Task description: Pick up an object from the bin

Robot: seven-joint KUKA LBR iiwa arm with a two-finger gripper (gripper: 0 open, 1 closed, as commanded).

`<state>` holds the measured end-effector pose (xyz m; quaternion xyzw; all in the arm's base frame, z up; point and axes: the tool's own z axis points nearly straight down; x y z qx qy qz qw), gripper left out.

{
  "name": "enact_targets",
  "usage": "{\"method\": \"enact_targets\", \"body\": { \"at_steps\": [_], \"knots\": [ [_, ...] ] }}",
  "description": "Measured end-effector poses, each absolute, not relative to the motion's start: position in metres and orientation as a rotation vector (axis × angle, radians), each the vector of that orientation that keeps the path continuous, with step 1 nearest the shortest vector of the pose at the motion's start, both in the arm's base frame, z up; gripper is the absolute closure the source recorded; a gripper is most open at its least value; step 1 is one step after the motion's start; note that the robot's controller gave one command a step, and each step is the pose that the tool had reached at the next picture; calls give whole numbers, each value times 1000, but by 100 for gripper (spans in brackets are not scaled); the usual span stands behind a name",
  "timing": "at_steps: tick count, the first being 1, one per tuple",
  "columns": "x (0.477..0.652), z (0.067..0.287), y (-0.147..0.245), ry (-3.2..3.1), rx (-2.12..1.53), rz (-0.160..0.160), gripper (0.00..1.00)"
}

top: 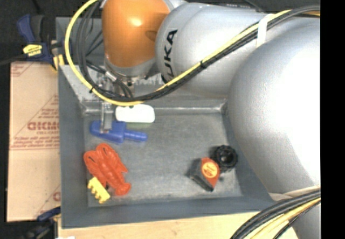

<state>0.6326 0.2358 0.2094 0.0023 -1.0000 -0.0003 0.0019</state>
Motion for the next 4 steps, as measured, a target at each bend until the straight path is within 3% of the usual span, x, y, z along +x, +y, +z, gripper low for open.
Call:
{"method": "enact_targets", "body": {
  "at_steps": [1,2,3,4],
  "knots": [
    [634,215,235,-3145,1,-4,0],
    [616,187,222,-3147,194,-5,0],
    [587,148,218,-3126,333,-1,0],
    [579,123,203,-3135,244,-2,0]
  ]
}}
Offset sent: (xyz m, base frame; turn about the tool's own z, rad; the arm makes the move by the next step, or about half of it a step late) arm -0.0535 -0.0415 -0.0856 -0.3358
